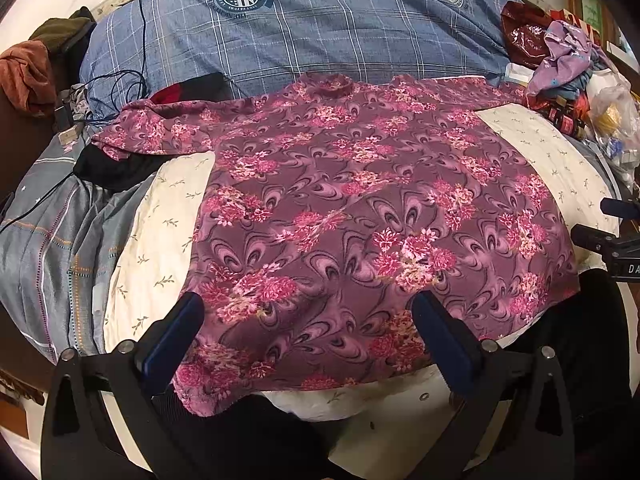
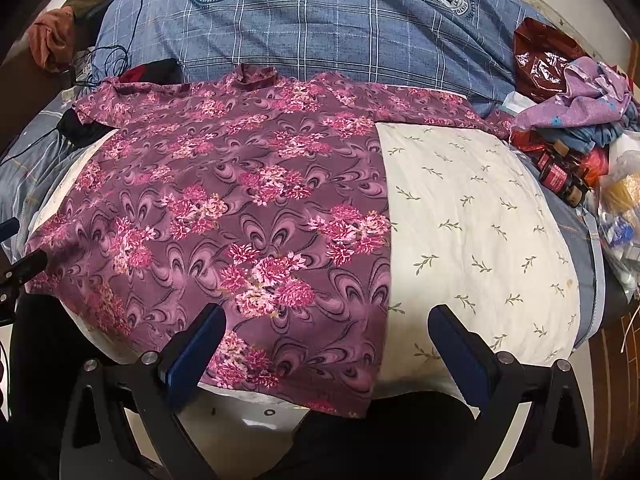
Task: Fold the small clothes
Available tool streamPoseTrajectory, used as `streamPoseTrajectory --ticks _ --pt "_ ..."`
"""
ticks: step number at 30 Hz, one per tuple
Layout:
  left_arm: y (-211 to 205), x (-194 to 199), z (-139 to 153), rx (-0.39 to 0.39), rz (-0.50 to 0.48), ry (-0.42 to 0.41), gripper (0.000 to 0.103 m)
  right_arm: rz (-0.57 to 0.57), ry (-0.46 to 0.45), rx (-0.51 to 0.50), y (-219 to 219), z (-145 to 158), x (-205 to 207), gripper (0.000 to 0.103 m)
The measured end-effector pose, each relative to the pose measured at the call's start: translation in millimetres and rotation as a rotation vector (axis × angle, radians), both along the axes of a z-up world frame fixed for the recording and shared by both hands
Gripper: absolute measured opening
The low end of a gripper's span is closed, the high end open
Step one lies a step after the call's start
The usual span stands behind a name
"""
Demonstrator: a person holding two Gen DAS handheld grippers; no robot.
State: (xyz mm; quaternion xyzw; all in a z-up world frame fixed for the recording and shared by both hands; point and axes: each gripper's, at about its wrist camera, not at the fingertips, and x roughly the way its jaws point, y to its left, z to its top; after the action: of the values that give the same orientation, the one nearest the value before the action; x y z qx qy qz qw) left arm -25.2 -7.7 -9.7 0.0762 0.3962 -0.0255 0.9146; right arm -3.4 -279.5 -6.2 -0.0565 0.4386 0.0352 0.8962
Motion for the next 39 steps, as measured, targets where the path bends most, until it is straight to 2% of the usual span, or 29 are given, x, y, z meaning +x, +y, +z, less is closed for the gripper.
streamPoseTrajectory --ticks 11,13,15,18,20,23,25,27,31,32,34,35,36,37,39 --pt "-5 11 -7 0.006 -0.010 0.034 0.103 -0.012 0.019 0.033 -6 -5 6 0.102" --pt "1 15 -7 -0.036 -0.014 0.069 0.103 -0.026 0.017 0.046 -10 -6 9 0.102" --pt "19 23 0 -0.129 -0.003 0.106 0.103 -0.073 0.001 0.086 -24 -8 12 0.102" --pt "63 32 14 -0.211 0.090 0.085 0.103 -0.158 0.021 0.181 -56 -17 17 0.100" --pt "87 37 20 -0.194 0.153 0.069 0.103 -0.211 0.043 0.254 -78 -27 19 0.098" --pt "121 47 19 -0.132 0.245 0.078 0.103 -0.226 0.065 0.300 -89 -40 19 0.095" --pt "135 51 10 -0.155 0.265 0.116 0.103 -0.189 0.064 0.310 -82 -46 19 0.094" --pt "144 55 -4 -0.227 0.268 0.182 0.103 -0.146 0.069 0.308 -70 -52 21 0.094" --pt "139 56 -33 -0.295 0.257 0.289 0.103 -0.101 0.091 0.298 -50 -63 24 0.091" --pt "136 56 -36 -0.306 0.249 0.306 0.103 -0.095 0.087 0.293 -49 -62 23 0.087" --pt "130 55 -43 -0.326 0.230 0.333 0.103 -0.099 0.085 0.296 -52 -60 21 0.067" --pt "127 56 -46 -0.335 0.226 0.348 0.103 -0.099 0.084 0.304 -55 -60 20 0.060" --pt "126 57 -46 -0.340 0.225 0.358 0.103 -0.093 0.086 0.303 -58 -60 19 0.037" --pt "125 58 -46 -0.346 0.226 0.367 0.103 -0.076 0.092 0.303 -60 -60 20 0.004" --pt "124 61 -43 -0.361 0.228 0.373 0.103 -0.033 0.111 0.314 -63 -59 21 0.005"
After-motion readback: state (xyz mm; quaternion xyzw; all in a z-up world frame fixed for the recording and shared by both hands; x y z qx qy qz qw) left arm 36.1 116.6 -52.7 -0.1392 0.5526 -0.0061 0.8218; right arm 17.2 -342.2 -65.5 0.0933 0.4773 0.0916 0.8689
